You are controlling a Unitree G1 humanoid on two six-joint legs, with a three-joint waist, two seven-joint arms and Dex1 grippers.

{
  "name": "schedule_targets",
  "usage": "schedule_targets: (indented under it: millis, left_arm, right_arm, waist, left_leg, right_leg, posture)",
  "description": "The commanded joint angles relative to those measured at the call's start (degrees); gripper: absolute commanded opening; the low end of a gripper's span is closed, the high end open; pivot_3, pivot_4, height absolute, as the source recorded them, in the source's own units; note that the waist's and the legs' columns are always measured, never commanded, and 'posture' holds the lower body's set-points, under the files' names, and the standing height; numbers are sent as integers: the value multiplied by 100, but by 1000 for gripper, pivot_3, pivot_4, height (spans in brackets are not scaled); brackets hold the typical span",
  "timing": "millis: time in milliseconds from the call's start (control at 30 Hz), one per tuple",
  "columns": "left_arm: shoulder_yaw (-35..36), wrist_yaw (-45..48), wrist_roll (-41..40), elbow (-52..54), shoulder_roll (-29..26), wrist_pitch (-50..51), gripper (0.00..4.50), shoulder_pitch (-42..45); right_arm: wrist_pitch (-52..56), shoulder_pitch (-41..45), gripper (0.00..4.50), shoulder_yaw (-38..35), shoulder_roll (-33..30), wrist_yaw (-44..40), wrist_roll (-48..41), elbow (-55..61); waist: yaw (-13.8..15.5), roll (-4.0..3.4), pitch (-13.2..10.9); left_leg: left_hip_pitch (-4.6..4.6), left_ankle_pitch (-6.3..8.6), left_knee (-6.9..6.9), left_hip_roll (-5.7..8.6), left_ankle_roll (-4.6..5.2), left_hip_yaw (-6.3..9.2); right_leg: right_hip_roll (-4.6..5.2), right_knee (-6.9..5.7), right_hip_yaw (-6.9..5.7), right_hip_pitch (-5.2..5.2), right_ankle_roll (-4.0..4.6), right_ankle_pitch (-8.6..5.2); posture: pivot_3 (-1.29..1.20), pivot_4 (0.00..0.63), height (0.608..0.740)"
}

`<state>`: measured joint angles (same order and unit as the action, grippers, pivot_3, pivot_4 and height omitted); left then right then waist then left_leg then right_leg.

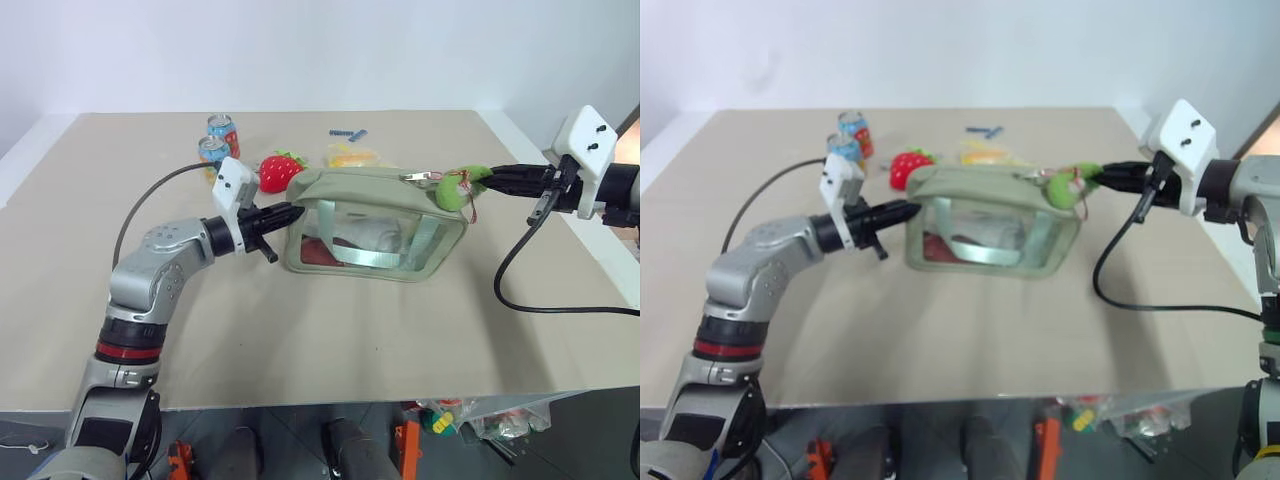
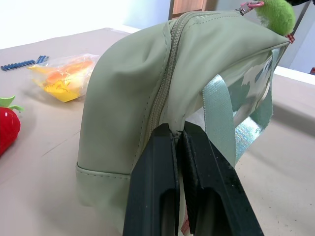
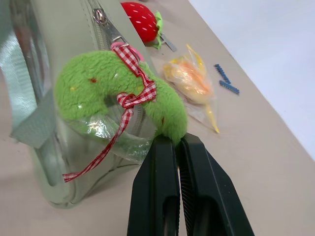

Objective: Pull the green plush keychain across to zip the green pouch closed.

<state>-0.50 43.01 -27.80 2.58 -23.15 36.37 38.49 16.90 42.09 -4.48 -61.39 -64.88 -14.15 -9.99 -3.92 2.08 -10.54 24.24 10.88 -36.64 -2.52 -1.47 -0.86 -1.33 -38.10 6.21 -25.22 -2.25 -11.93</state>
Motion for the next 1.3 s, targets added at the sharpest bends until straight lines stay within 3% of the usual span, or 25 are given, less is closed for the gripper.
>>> schedule_targets:
  millis: [33, 900, 1300]
  left_arm:
    - [27, -54, 50, 40, -7, -53, 0, 90]
    - [37, -122, 62, 68, 64, -50, 0, 72]
    - [30, -192, 30, 118, 143, -60, 0, 104]
  right_arm:
    - [-98, -67, 35, -297, -350, 169, 239, -246]
    - [-967, -694, 35, 208, -943, 172, 1461, -541]
    - [-797, -1003, 35, 1081, -154, 411, 2142, 381]
  waist:
    - [4, 0, 0]
    - [-5, -2, 0]
    - [-10, -3, 0]
  left_leg:
    - [0, 0, 0, 0, 0, 0]
    - [-2, -6, -1, 46, 6, -14]
    - [-2, -15, -3, 68, 9, -9]
  right_leg:
    - [1, 0, 0, 1, 0, 0]
    - [44, -1, 14, 3, -33, -2]
    - [63, -1, 14, 10, -51, 0]
  posture:
    - [0, 150, 740]
    - [0, 150, 740]
    - [0, 150, 740]
